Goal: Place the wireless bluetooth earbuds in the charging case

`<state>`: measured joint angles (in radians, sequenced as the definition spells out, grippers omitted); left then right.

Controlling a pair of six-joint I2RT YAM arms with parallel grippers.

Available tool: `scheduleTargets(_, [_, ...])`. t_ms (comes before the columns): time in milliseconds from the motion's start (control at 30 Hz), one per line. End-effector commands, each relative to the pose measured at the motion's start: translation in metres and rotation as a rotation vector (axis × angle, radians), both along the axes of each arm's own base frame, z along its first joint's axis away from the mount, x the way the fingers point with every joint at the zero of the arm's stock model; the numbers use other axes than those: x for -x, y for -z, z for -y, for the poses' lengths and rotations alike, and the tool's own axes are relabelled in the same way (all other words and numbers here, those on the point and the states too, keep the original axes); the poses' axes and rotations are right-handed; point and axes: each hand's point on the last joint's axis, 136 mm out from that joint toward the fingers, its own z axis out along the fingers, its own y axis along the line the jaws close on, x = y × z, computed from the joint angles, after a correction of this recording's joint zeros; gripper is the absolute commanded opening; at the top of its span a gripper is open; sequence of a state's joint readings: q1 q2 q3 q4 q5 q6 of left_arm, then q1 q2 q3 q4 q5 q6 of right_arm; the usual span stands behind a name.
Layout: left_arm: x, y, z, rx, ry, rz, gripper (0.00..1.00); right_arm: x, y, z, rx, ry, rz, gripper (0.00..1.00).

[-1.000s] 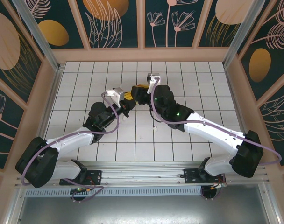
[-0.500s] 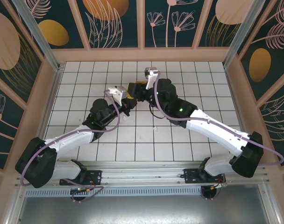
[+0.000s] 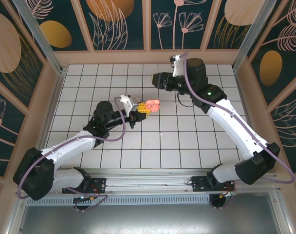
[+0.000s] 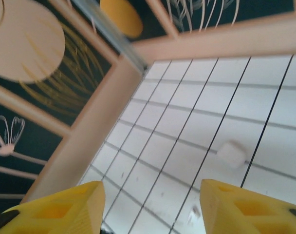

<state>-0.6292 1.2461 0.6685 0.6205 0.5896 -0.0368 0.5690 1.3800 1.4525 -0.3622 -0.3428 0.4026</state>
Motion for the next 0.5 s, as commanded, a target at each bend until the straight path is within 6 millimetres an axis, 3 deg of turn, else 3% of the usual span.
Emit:
scheduleTargets(0, [0.016, -0.024, 0.004, 0.023, 0.093, 0.082, 0.00, 0.020, 0.019, -0.008, -0.001, -0.118, -0.084, 0.58])
scheduleTargets(467, [0.012, -0.036, 0.004, 0.046, 0.075, 0.091, 0.00, 0.052, 0.045, -0.021, -0.027, -0.293, -0.227, 0.63])
